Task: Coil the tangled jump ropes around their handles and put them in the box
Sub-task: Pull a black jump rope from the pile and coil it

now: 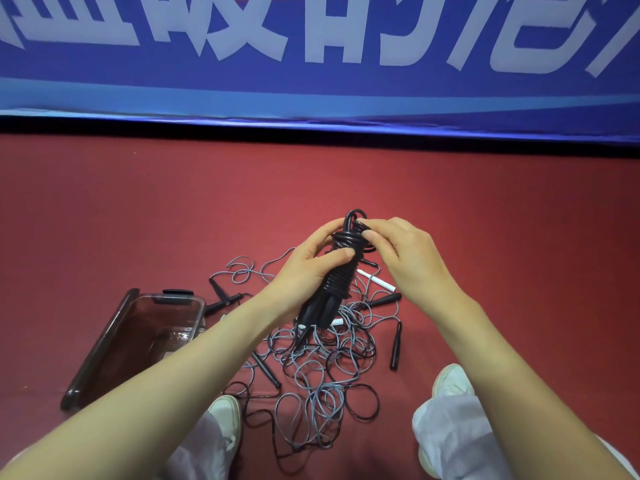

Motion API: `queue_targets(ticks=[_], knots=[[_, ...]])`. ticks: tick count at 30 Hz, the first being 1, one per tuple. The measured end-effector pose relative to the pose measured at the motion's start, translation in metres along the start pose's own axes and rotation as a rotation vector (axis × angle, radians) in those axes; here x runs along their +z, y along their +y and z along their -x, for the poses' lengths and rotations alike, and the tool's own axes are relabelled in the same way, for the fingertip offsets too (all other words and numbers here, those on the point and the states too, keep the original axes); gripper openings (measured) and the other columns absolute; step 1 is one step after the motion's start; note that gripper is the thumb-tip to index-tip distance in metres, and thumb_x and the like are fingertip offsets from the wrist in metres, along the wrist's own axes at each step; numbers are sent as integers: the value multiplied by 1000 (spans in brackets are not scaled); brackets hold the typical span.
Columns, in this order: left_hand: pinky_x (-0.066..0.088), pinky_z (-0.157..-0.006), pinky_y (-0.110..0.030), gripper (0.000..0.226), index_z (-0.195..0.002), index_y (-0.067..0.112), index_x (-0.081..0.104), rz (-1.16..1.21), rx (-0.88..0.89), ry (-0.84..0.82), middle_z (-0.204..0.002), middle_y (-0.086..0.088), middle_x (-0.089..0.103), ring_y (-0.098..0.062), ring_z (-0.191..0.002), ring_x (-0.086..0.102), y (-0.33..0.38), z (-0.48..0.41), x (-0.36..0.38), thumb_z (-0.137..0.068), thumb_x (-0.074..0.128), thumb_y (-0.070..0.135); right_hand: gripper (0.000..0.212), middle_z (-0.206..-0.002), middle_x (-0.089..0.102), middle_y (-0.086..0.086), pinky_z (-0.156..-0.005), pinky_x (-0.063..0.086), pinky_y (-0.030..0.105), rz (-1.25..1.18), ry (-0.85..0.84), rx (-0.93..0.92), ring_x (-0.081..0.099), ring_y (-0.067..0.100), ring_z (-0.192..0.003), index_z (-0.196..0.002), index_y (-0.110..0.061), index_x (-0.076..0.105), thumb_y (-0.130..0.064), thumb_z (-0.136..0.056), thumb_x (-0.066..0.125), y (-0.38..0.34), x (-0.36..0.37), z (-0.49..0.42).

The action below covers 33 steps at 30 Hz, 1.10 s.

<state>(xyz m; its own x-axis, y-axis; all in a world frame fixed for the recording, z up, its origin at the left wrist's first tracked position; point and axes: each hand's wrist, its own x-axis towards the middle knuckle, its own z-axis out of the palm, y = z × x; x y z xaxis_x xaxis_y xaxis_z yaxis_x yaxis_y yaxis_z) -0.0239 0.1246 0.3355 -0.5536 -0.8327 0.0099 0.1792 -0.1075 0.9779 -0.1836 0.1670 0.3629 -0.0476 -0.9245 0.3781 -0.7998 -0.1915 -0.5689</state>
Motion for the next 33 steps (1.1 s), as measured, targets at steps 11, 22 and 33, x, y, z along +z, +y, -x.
queue_targets(ticks=[11,22,33], knots=[[55,-82,-35,44,-119,42,61,-53,43,-59,-121,5,63,-12,-94,62,-2,2,5,-92,59,6,7,-79,70,0,-57,52,18,-762,30,563,64,8,-72,-78,-17,73,-12,-83,73,-5,-15,-3],[43,-101,-34,50,-134,51,41,-542,140,-215,-123,26,49,-4,-113,53,2,5,-7,-93,57,26,21,-67,62,5,-58,53,21,-819,-222,663,50,12,-58,-73,-10,55,-4,-77,74,7,-27,0],[51,-85,-29,53,-132,44,40,-434,-24,-368,-126,2,52,-17,-96,55,6,8,-8,-92,55,13,21,-52,54,-3,-50,44,17,-796,-363,553,50,8,-49,-100,-12,65,0,-83,67,11,-27,7]])
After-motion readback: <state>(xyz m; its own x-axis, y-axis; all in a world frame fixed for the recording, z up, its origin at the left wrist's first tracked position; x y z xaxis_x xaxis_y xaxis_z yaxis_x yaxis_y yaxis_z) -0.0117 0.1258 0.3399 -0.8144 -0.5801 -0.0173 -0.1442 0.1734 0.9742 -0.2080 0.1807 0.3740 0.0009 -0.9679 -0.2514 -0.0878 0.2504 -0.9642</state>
